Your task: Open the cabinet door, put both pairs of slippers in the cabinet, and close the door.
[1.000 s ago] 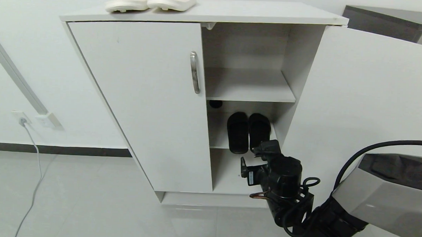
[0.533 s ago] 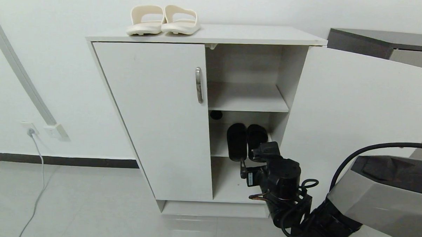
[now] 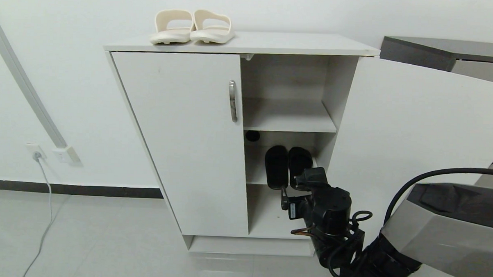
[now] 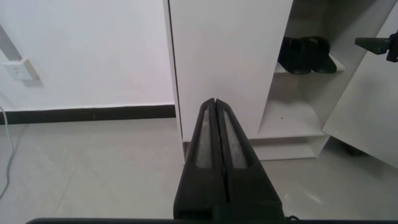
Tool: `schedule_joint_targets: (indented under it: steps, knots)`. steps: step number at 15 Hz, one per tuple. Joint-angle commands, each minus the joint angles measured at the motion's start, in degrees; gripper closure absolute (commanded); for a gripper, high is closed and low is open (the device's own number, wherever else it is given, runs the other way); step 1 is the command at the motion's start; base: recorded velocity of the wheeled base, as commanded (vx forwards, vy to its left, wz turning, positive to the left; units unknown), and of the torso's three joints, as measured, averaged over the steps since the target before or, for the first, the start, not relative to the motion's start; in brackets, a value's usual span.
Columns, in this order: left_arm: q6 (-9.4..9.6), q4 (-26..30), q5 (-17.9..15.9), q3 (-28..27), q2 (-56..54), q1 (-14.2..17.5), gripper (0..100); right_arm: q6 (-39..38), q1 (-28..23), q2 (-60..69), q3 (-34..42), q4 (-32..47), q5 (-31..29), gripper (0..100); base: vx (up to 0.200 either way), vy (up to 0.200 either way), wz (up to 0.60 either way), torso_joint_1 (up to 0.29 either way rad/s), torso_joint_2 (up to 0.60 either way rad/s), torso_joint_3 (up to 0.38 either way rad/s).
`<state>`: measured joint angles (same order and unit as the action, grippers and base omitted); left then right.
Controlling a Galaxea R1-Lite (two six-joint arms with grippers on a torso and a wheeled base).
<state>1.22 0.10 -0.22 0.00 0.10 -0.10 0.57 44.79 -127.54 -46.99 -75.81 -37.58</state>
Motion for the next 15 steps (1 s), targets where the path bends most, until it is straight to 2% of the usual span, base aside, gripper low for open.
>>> schedule_joint_targets:
  steps: [1, 12, 15]
  knots:
    - [0.01, 0.0, 0.0, 0.0, 0.1, 0.0, 100, 0.0, 0.0, -0.3, 0.1, 0.0, 0.0, 0, 0.0, 0.2, 0.0, 0.007, 0.01, 0.002]
    - [-0.52, 0.0, 0.0, 0.0, 0.1, 0.0, 100, -0.2, -0.1, -1.7, 1.9, -1.4, -0.1, 0, 0.0, 0.2, 0.0, 0.004, 0.0, 0.004]
    - [-0.52, 0.0, 0.0, 0.0, 0.1, 0.0, 100, 0.2, -1.1, -2.6, 2.2, -4.3, 0.0, 0, 0.0, 0.2, 0.0, 0.004, 0.0, 0.001]
